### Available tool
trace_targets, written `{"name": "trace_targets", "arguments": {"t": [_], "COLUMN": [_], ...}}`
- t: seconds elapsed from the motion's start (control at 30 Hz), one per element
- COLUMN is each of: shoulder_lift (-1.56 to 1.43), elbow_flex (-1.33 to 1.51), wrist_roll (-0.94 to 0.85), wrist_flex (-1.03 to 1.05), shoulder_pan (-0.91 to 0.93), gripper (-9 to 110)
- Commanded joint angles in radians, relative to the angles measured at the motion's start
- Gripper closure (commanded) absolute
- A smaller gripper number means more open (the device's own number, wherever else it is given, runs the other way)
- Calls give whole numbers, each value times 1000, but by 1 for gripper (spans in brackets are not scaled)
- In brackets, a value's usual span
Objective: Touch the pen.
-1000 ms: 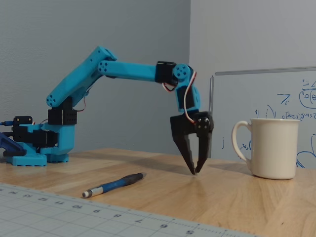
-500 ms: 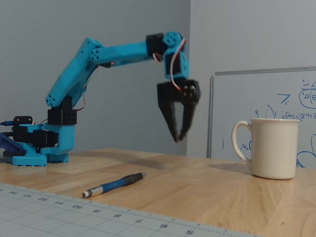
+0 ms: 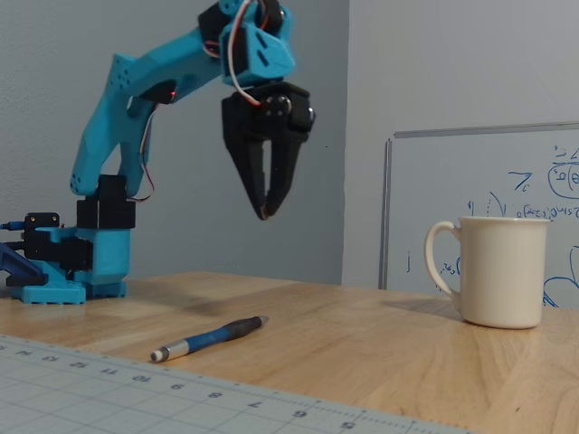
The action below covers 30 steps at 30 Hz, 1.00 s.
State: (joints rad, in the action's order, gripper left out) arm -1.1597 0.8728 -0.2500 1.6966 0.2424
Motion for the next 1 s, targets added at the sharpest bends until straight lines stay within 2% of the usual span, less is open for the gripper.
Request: {"name": "trace_targets", "arguments": {"t": [0.0, 0.33, 0.57, 0.73, 0.97], "shoulder_lift": [-126, -368, -505, -505, -445], "elbow_flex": [12, 351, 638, 678, 735], "wrist_roll": [-28, -11, -9, -23, -28], "wrist_flex": [29, 0, -256, -460, -500], "shoulder_pan": [12, -29, -38, -29, -25], "gripper": [101, 101, 101, 101, 101]}}
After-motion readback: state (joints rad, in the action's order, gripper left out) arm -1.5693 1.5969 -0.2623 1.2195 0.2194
